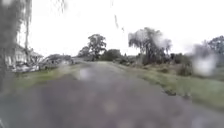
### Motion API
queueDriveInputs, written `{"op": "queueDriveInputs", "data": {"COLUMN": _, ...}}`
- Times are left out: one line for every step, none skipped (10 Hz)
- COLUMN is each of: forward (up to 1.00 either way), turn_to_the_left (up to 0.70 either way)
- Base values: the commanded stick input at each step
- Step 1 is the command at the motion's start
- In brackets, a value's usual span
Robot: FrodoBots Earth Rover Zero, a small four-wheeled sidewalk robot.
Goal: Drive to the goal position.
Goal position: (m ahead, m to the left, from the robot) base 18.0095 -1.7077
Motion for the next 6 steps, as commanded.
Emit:
{"op": "queueDriveInputs", "data": {"forward": 1.0, "turn_to_the_left": -0.02}}
{"op": "queueDriveInputs", "data": {"forward": 1.0, "turn_to_the_left": -0.02}}
{"op": "queueDriveInputs", "data": {"forward": 1.0, "turn_to_the_left": -0.02}}
{"op": "queueDriveInputs", "data": {"forward": 1.0, "turn_to_the_left": -0.02}}
{"op": "queueDriveInputs", "data": {"forward": 1.0, "turn_to_the_left": -0.02}}
{"op": "queueDriveInputs", "data": {"forward": 1.0, "turn_to_the_left": -0.02}}
